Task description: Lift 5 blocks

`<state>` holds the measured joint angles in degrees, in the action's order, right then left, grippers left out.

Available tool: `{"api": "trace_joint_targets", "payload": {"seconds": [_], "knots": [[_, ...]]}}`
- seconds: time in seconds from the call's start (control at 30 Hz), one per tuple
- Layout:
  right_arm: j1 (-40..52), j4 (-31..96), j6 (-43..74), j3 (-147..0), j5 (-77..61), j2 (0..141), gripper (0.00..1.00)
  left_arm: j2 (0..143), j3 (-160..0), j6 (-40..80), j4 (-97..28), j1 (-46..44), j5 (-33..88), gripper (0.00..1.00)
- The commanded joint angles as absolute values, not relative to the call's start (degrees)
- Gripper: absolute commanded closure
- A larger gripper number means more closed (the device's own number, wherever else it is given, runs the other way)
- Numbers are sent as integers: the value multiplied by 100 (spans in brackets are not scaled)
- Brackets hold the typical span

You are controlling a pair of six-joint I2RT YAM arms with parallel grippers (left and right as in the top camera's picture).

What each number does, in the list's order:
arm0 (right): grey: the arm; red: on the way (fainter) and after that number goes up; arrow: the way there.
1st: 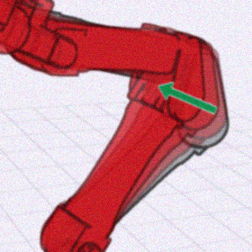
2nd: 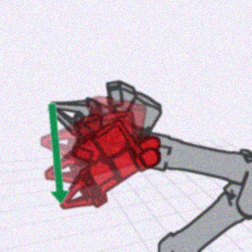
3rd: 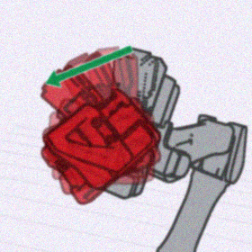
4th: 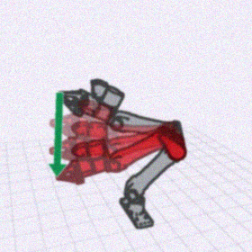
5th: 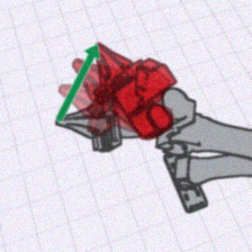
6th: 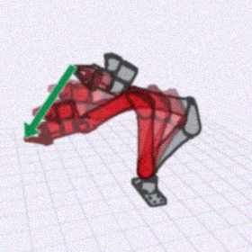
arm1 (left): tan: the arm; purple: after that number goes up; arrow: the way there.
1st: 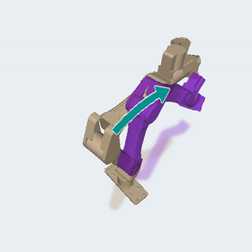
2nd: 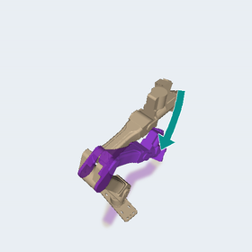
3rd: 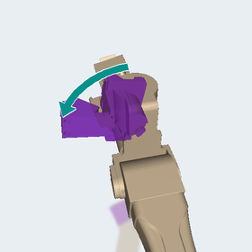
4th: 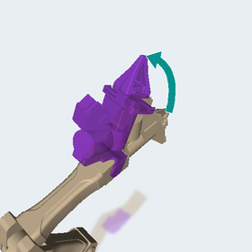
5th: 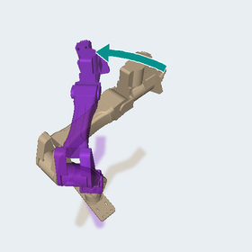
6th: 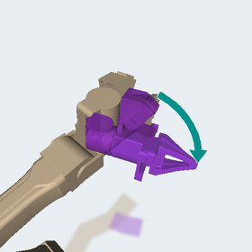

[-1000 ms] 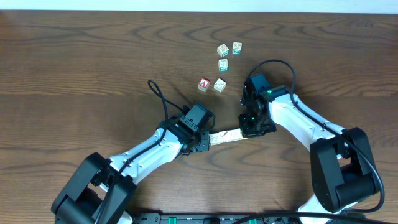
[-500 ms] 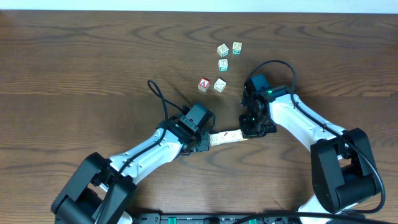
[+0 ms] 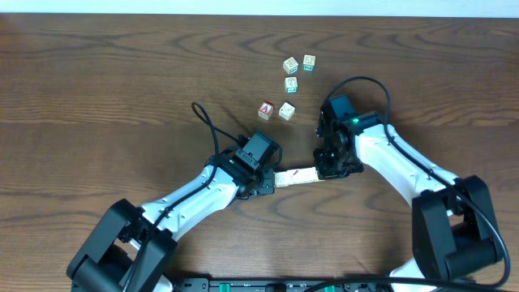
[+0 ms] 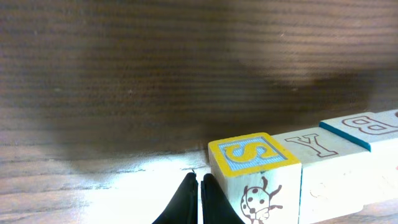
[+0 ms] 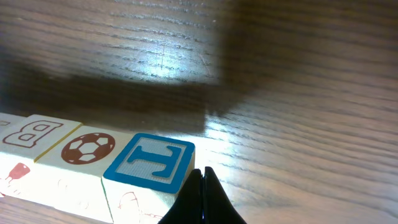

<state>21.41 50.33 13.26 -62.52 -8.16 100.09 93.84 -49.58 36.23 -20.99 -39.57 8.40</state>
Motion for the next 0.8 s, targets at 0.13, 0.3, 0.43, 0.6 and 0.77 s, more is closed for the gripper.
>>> {"api": "trace_joint_targets", "payload": {"seconds": [0.13,0.3,0.43,0.6,0.77], "knots": [[2530,5002,1328,-6294,-2445,9719,99,9157,-5557,3590,-1758,-4198,1739,93],[2530,5050,1328,-6294,-2447,9719,99,9115,-5660,3586,-1798,-4198,1737,93],[2528,5065,1328,-6294,-2447,9717,99,9035,-5666,3586,-1798,-4198,1737,93],[2530,5068,1448,-6294,-2449,9717,99,8976,-5666,3588,-1802,-4198,1739,93],[2528,5100,1813,-6294,-2449,9717,99,8967,-5666,3590,-1863,-4198,1739,93]]}}
